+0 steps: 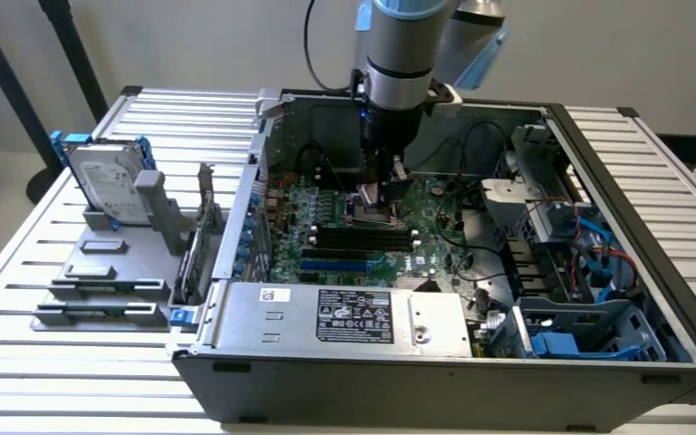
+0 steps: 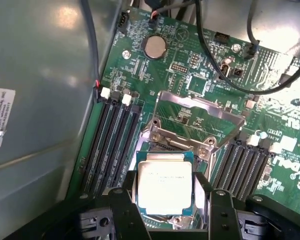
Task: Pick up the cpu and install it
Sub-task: 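Place the cpu into insertion slot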
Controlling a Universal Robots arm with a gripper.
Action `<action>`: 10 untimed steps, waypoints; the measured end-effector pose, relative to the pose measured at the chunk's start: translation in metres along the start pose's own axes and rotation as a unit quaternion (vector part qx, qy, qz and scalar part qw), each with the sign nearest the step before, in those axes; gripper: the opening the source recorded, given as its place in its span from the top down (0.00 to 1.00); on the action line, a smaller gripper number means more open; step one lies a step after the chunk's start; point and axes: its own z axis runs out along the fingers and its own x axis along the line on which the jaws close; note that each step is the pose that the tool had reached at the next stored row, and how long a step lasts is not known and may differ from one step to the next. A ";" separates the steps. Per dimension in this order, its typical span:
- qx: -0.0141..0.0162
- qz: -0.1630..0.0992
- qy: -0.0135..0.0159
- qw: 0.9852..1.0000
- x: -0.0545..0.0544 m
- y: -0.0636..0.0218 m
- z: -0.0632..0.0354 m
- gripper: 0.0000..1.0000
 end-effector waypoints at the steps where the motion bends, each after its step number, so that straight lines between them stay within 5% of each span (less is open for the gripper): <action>1: 0.000 0.006 0.000 1.000 0.000 0.0000 0.0002 0.45; 10: -0.003 0.061 0.000 0.998 0.000 -0.0003 0.0045 0.45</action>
